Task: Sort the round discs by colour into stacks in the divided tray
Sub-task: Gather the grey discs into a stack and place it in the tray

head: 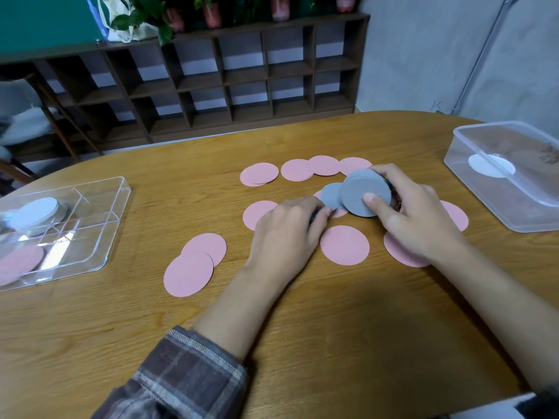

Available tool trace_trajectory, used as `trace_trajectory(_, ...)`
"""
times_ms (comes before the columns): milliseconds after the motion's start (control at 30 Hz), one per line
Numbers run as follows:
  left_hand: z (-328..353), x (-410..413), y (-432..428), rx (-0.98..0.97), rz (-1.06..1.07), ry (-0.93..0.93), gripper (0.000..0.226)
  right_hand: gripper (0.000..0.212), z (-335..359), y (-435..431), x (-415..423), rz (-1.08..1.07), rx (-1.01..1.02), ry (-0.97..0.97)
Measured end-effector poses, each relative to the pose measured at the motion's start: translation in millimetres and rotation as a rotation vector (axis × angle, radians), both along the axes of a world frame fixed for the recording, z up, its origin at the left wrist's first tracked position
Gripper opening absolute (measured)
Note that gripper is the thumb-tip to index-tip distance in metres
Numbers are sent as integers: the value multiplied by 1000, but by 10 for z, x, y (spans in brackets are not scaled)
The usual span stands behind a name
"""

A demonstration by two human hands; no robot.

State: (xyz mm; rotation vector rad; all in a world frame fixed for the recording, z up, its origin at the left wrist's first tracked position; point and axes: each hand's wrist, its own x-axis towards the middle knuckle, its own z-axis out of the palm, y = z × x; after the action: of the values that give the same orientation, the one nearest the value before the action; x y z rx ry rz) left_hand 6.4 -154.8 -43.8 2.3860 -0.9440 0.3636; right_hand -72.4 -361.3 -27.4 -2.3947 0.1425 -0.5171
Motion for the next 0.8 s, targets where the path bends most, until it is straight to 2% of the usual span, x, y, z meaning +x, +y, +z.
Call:
trace_trajectory(133,-13,42,23,-114,15,-40,30,32,5,-3,-2,18,2,1)
trace_trajectory(300,73,-11,13,-276,21,-33,17,32,14,20,-10,43,-1,-8)
trace_trajectory(367,75,-21,4,-294,-2,-4,15,32,21,33,-12,56,0,-5)
trace_trajectory(633,69,-46,-18,-353,-82,29,32,34,44,89,-32,96,73,63)
trace_trajectory(800,54,-44,-27,-404,-67,126,24,36,47,113,-36,130,84,115)
